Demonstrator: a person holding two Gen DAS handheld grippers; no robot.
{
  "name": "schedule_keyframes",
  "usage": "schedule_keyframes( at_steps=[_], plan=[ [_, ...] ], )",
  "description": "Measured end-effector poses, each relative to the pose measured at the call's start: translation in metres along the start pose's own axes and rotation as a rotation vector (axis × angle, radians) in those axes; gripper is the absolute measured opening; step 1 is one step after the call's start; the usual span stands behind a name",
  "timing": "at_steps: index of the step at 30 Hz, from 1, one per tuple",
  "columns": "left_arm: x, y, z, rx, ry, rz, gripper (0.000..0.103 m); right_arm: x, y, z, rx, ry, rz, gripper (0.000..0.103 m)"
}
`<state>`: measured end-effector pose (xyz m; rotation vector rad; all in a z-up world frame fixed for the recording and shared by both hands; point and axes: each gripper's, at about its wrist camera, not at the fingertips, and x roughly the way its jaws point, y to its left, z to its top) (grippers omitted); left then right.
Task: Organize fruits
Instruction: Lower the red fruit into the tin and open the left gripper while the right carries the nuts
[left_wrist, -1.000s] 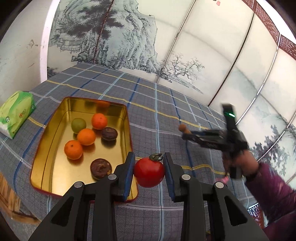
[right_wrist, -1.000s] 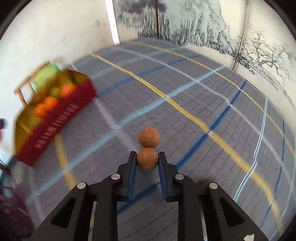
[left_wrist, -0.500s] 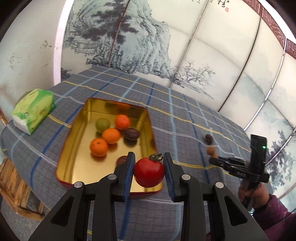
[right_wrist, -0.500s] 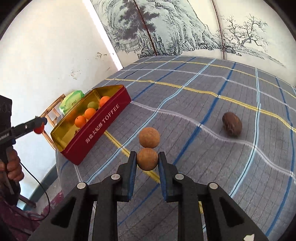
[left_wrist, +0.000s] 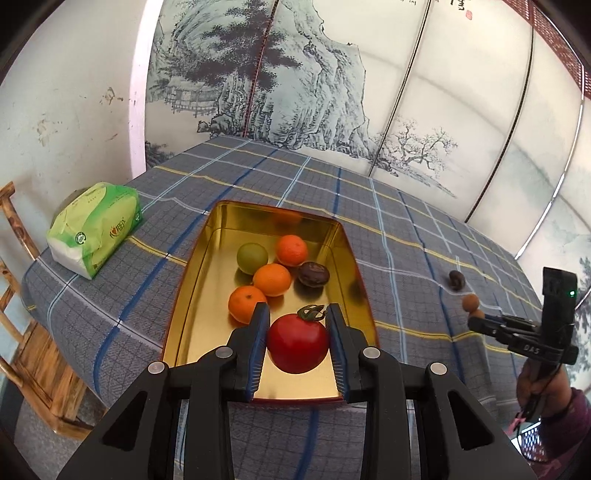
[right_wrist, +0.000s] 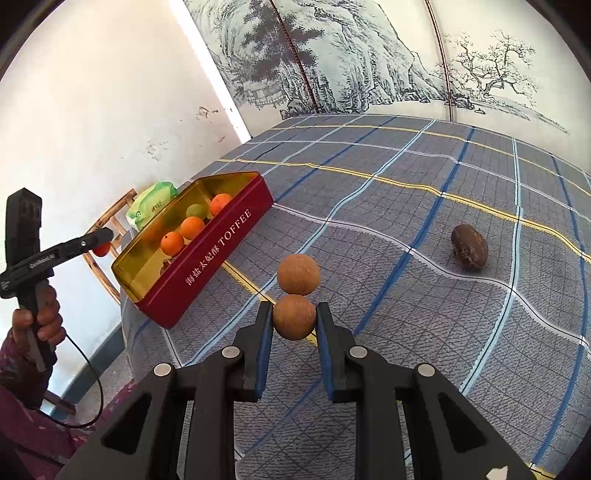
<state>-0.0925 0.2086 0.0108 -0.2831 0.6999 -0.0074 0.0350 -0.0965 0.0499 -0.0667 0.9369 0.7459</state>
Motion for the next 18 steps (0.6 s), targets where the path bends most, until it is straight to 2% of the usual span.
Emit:
schedule_keyframes(
  at_steps=[18],
  plan=[
    [0.024, 0.006, -0.006, 0.055, 0.018, 0.07, 0.032, -0.002, 0.013, 0.01, -0.026, 0.001, 0.022, 0.02]
  ],
)
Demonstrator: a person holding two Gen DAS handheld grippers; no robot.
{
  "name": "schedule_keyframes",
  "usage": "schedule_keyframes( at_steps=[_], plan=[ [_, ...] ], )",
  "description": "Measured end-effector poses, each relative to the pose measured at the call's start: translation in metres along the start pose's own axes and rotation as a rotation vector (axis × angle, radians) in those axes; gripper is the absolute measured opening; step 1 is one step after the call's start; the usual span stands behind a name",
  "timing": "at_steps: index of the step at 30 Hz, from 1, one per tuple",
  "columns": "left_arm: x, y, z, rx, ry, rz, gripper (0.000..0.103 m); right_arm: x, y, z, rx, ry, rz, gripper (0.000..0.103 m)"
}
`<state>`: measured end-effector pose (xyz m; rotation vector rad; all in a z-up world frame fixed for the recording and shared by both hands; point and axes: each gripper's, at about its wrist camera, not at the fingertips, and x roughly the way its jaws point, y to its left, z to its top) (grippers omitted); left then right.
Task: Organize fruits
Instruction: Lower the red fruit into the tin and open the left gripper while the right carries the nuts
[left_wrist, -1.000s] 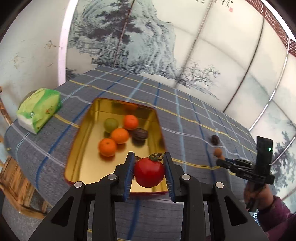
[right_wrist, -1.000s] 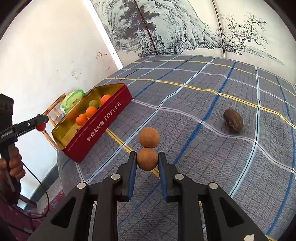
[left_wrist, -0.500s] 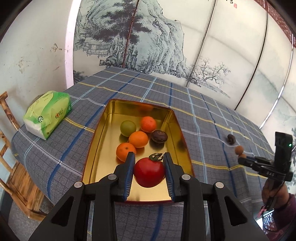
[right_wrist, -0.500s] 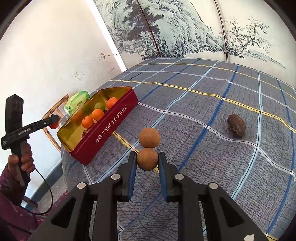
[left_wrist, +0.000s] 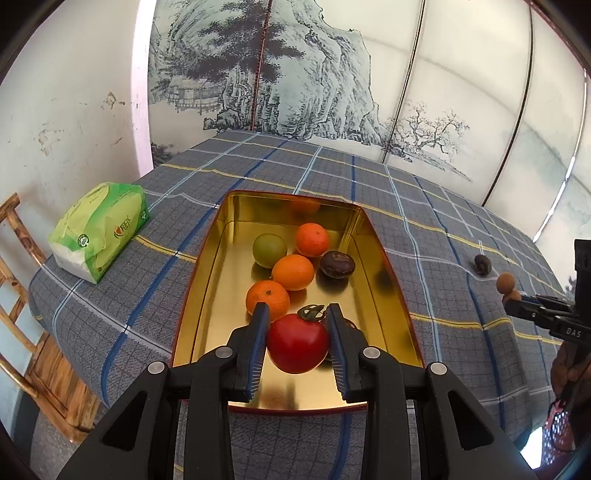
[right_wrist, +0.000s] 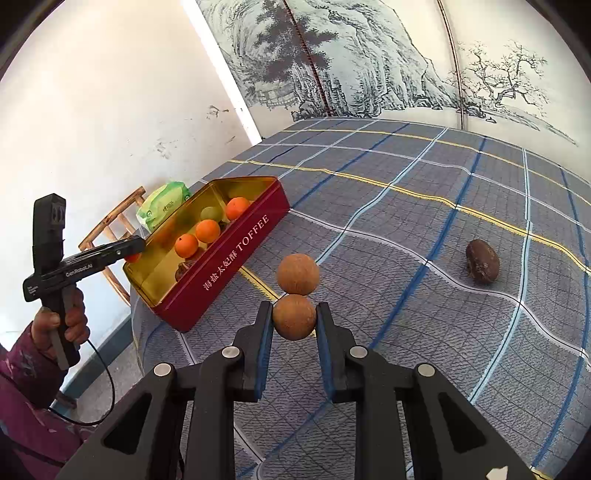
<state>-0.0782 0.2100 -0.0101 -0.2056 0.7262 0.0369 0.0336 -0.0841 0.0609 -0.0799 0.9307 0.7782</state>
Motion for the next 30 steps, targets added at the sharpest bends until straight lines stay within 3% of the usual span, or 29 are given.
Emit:
schedule_keyframes(
  at_steps=[19, 30],
  plan=[
    [0.018, 0.004, -0.004, 0.036, 0.026, 0.061, 0.033, 0.003, 0.016, 0.005, -0.025, 0.009, 0.018, 0.021],
    [0.002, 0.02, -0.002, -0.027, -0.031, 0.036, 0.034, 0.011, 0.038, 0.021, -0.061, 0.006, 0.071, 0.021]
  ],
)
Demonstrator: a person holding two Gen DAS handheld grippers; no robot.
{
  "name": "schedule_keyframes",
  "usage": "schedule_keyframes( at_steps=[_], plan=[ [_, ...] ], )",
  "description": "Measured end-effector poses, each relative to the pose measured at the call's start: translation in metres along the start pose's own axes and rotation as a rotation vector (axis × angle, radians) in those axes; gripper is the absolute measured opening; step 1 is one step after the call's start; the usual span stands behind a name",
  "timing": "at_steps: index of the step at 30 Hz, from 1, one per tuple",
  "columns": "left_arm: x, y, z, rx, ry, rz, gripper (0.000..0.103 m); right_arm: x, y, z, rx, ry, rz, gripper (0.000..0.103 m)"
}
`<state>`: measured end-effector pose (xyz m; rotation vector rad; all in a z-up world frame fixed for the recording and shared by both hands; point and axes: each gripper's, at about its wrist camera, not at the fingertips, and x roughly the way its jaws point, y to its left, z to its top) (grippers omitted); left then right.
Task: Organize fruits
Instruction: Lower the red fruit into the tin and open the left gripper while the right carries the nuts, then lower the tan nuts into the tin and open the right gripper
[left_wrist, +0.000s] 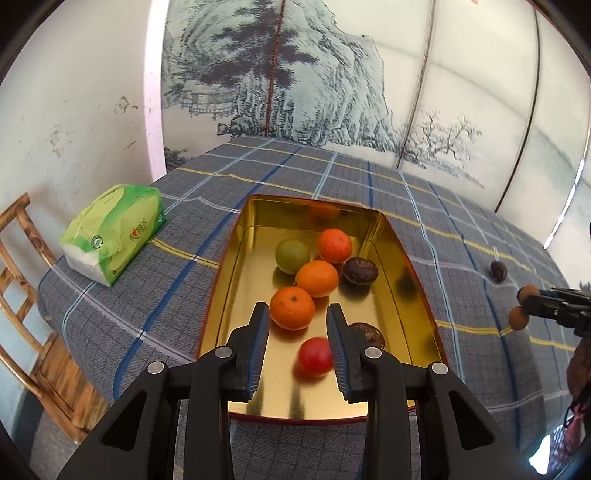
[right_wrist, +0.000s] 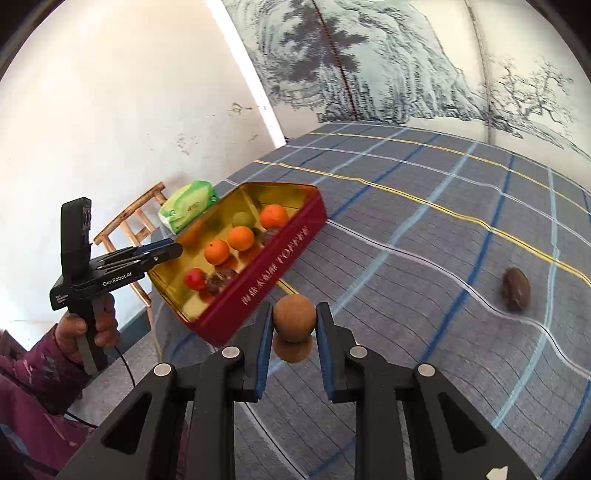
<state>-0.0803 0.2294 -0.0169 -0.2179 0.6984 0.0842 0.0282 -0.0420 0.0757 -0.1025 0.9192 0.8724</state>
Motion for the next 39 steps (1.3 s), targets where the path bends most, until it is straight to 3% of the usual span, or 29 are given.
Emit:
schedule_keyframes(
  at_steps=[6, 14, 28, 39],
  plan=[
    [-0.009, 0.011, -0.004, -0.046, 0.004, 0.016, 0.034, 0.015, 0.022, 0.022, -0.054, -0.011, 0.056, 0.021],
    [-0.013, 0.008, -0.009, -0.01, -0.003, 0.164, 0.036, 0.052, 0.049, 0.049, -0.111, 0.01, 0.123, 0.021],
    [-0.009, 0.018, -0.016, -0.022, 0.006, 0.234, 0.06, 0.127, 0.061, 0.069, -0.108, 0.106, 0.157, 0.021],
    [-0.016, 0.032, -0.022, -0.074, -0.02, 0.244, 0.067, 0.15, 0.056, 0.068, -0.069, 0.142, 0.146, 0.022]
  ],
)
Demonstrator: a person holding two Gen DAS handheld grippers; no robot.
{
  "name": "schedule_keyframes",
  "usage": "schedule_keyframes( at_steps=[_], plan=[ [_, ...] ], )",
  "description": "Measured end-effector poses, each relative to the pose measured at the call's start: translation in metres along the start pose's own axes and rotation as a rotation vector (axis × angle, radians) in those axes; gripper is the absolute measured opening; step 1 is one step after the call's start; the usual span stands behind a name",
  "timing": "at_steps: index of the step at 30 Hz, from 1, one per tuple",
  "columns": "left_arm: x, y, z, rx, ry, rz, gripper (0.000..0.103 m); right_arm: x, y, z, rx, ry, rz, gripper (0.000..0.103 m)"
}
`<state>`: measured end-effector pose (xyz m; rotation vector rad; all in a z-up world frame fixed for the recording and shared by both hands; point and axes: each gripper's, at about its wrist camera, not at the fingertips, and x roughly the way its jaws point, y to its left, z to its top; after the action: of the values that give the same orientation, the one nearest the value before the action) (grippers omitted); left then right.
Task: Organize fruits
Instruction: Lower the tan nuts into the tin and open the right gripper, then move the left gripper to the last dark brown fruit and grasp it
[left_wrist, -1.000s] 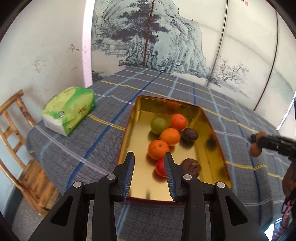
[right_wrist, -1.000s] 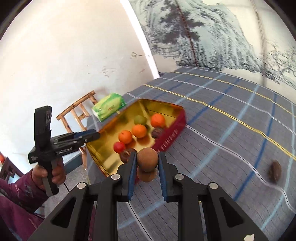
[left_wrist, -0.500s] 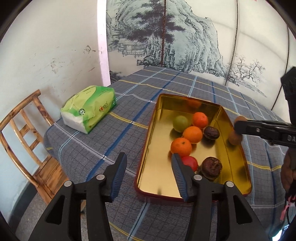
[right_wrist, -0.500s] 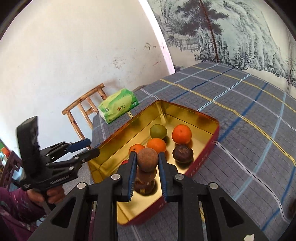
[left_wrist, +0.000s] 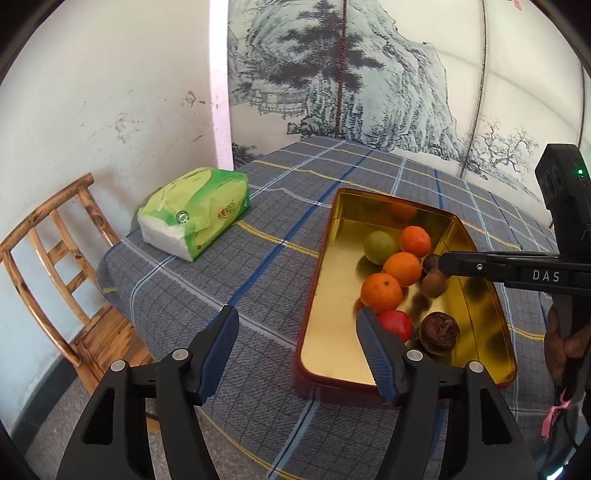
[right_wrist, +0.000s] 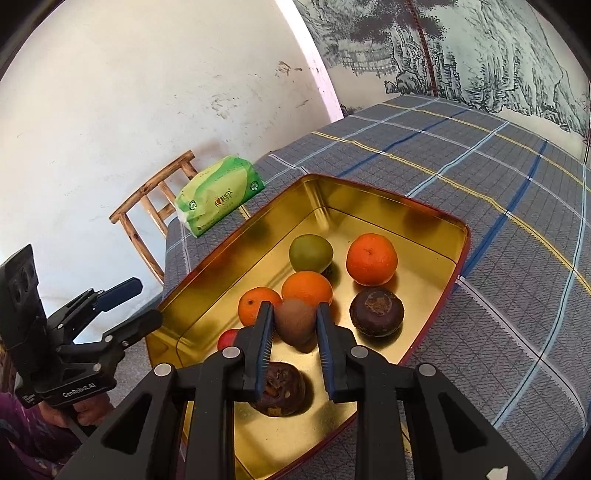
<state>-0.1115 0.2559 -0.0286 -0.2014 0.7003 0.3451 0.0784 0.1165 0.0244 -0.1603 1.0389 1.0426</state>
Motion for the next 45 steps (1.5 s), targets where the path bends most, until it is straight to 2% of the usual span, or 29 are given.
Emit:
schedule_keyframes(
  at_steps=[5, 9, 12, 15, 16, 19, 22, 26, 30, 35, 41, 44, 45],
  plan=[
    [-0.003, -0.004, -0.005, -0.005, 0.01, -0.024, 0.067, -0.005, -0.002, 0.002, 0.019, -0.021, 0.004, 0.024],
    [-0.015, -0.026, -0.012, 0.045, -0.009, -0.05, 0.067, -0.03, -0.001, -0.007, 0.024, -0.065, 0.01, 0.025],
    [-0.031, -0.048, -0.019, 0.052, -0.045, -0.096, 0.067, -0.054, -0.002, -0.023, 0.021, -0.101, -0.01, 0.032],
    [-0.045, -0.069, -0.028, 0.074, -0.061, -0.17, 0.067, -0.087, -0.013, -0.051, 0.056, -0.128, -0.079, 0.035],
    [-0.05, -0.079, -0.032, 0.108, -0.071, -0.181, 0.068, -0.099, -0.019, -0.06, 0.075, -0.135, -0.109, 0.035],
    [-0.06, -0.09, -0.037, 0.199, -0.106, -0.132, 0.069, -0.128, -0.037, -0.087, 0.133, -0.143, -0.202, 0.043],
    [-0.066, -0.075, -0.032, 0.169, -0.13, -0.132, 0.072, -0.163, -0.06, -0.118, 0.215, -0.172, -0.3, 0.049],
    [-0.062, -0.059, -0.026, 0.142, -0.098, -0.127, 0.074, -0.211, -0.089, -0.165, 0.33, -0.21, -0.412, 0.051],
    [-0.059, -0.065, -0.024, 0.175, -0.069, -0.136, 0.074, -0.246, -0.105, -0.208, 0.355, -0.203, -0.543, 0.065],
    [-0.052, -0.1, -0.019, 0.256, -0.022, -0.186, 0.074, -0.277, -0.127, -0.252, 0.436, -0.224, -0.599, 0.065],
    [-0.07, -0.149, -0.016, 0.368, -0.057, -0.252, 0.077, -0.308, -0.138, -0.278, 0.487, -0.266, -0.65, 0.065],
    [-0.076, -0.161, -0.013, 0.385, -0.063, -0.275, 0.079, -0.327, -0.128, -0.282, 0.444, -0.283, -0.708, 0.076],
    [-0.077, -0.166, -0.011, 0.392, -0.059, -0.277, 0.08, -0.333, -0.125, -0.283, 0.427, -0.287, -0.722, 0.077]
  ],
)
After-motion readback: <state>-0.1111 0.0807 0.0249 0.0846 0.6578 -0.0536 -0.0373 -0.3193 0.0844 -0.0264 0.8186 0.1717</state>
